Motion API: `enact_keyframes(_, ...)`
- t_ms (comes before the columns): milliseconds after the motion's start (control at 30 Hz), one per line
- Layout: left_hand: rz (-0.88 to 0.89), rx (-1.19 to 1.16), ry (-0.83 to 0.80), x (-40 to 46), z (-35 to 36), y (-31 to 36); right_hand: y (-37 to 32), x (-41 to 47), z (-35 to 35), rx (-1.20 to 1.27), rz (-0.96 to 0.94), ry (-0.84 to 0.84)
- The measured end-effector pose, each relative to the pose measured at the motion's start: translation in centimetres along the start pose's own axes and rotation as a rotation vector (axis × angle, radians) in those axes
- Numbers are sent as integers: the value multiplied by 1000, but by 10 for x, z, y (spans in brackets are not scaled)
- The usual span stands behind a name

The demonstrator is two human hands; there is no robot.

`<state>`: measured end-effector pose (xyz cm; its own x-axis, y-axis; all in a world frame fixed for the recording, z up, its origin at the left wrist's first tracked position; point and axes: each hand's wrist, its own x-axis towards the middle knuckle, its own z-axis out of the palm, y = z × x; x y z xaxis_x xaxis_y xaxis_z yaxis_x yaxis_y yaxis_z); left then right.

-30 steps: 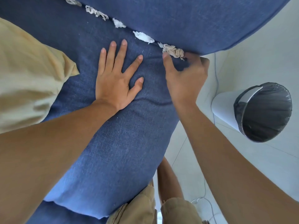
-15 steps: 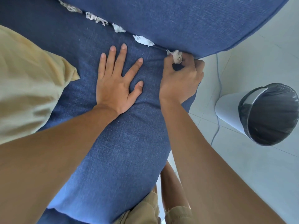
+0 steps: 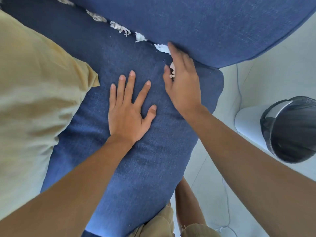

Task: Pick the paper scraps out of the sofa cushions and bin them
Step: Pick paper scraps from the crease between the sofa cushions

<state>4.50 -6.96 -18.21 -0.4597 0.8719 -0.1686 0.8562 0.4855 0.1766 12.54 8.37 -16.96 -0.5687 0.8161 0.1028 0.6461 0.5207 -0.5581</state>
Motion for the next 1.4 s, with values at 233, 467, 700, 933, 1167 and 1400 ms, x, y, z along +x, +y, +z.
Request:
enact_keyframes(233,15,-10,16,2,5,-2,-13,22,36,-283,-27,78)
enact_keyframes(467,18,-36,60,4,7,-4,-16,22,39,-260,-7,81)
enact_keyframes(700,7,-34,34,2,-4,0,-12,13,31,-164,-68,25)
enact_keyframes(933,26,-69,79,17,-32,-9,-12,11,27,7,-2,85)
enact_keyframes(1167,-61,-95,107,72,-38,-39,-17,6,23,19,-82,104)
enact_keyframes(1400,-57,16,27,68,-14,-47,-37,29,38,-10,-157,16)
